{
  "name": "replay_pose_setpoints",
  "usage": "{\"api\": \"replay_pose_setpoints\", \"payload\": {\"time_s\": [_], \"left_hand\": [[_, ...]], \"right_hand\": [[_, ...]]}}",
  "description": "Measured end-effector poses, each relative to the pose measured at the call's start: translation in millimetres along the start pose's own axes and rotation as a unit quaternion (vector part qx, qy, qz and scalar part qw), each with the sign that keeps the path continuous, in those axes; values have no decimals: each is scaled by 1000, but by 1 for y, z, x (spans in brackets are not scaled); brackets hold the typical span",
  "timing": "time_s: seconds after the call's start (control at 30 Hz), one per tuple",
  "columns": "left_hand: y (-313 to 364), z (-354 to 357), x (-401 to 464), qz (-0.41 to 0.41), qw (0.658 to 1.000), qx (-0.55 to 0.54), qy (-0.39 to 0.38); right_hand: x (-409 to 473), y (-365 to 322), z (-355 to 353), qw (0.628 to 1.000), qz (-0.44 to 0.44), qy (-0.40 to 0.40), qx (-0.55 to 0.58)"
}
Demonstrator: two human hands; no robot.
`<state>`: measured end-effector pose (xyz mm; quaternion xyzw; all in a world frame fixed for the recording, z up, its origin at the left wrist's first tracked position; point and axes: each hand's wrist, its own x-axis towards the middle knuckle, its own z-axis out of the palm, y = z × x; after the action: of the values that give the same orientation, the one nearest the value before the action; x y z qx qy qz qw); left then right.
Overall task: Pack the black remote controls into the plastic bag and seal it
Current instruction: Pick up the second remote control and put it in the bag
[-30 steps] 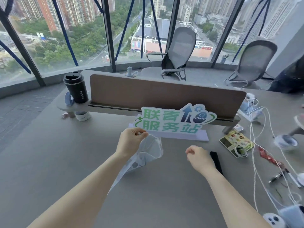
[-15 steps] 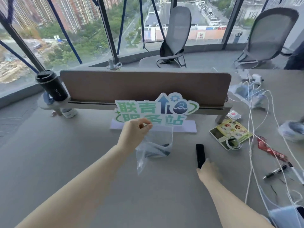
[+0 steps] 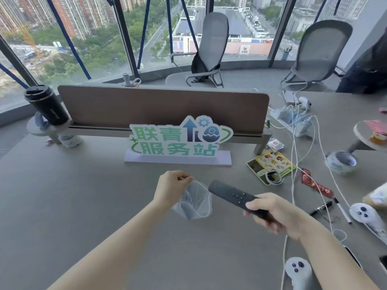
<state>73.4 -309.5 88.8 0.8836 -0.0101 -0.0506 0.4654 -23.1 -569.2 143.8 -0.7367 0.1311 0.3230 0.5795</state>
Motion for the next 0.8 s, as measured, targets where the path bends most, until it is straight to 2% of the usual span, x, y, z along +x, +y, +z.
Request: {"api": "replay_pose_setpoints", "payload": {"time_s": [0.1, 0.23, 0.33, 0.57, 0.67, 0.73, 0.8], "left_hand": [[4, 3, 0, 1, 1000, -26, -6], [5, 2, -1, 17, 999, -36, -21], [-2, -6, -1, 19, 999, -41, -24], [-19, -32, -3, 14, 998, -59, -23], [-19, -38, -1, 21, 997, -64, -32], [-18, -41, 0, 22, 997, -71, -27], [-15, -44, 3, 19, 996, -85, -30]], "right_hand": [[-3, -16, 18, 996, 2, -39, -83], [40, -24, 60, 992, 1, 9, -126], [60, -29, 79, 992, -7, 54, -111], [49, -41, 79, 993, 5, 111, 34], [52, -42, 89, 982, 1, 165, 92], [56, -47, 101, 979, -2, 190, 69], [63, -55, 119, 985, -1, 170, 15]]}}
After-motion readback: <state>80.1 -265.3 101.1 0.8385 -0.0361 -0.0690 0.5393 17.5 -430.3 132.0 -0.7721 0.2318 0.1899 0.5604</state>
